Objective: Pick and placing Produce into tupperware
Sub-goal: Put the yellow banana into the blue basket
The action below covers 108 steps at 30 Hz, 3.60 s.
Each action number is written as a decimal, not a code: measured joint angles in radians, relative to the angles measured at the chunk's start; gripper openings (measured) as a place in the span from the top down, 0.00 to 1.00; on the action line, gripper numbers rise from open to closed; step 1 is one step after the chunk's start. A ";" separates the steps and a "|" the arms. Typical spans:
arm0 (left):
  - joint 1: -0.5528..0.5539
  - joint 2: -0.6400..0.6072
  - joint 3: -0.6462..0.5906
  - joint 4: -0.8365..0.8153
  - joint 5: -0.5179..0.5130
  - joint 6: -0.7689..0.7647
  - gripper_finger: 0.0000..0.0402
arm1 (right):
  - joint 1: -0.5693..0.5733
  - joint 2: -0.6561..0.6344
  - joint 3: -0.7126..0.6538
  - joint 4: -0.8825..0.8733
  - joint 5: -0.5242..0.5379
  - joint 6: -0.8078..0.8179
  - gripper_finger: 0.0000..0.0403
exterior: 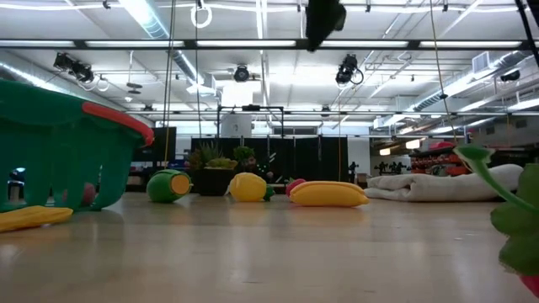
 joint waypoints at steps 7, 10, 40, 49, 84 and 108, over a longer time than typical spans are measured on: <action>0.000 0.015 -0.001 -0.009 0.000 0.001 0.90 | -0.015 0.066 -0.195 0.017 -0.018 0.008 0.41; 0.000 0.018 -0.001 -0.015 0.000 0.001 0.90 | -0.032 0.059 -0.310 0.115 -0.039 0.009 0.40; 0.000 0.017 -0.001 -0.017 0.000 0.000 0.90 | -0.070 0.045 -0.619 0.539 -0.045 -0.035 0.39; 0.000 0.017 -0.001 -0.016 0.000 -0.001 0.90 | -0.067 0.078 -0.621 0.566 -0.049 -0.030 0.42; 0.000 0.017 -0.001 -0.014 0.000 0.007 0.90 | -0.071 0.089 -0.620 0.701 -0.047 0.089 0.67; 0.000 0.017 -0.001 0.004 0.000 -0.001 0.90 | -0.060 -0.001 -0.376 1.566 -0.213 0.034 0.62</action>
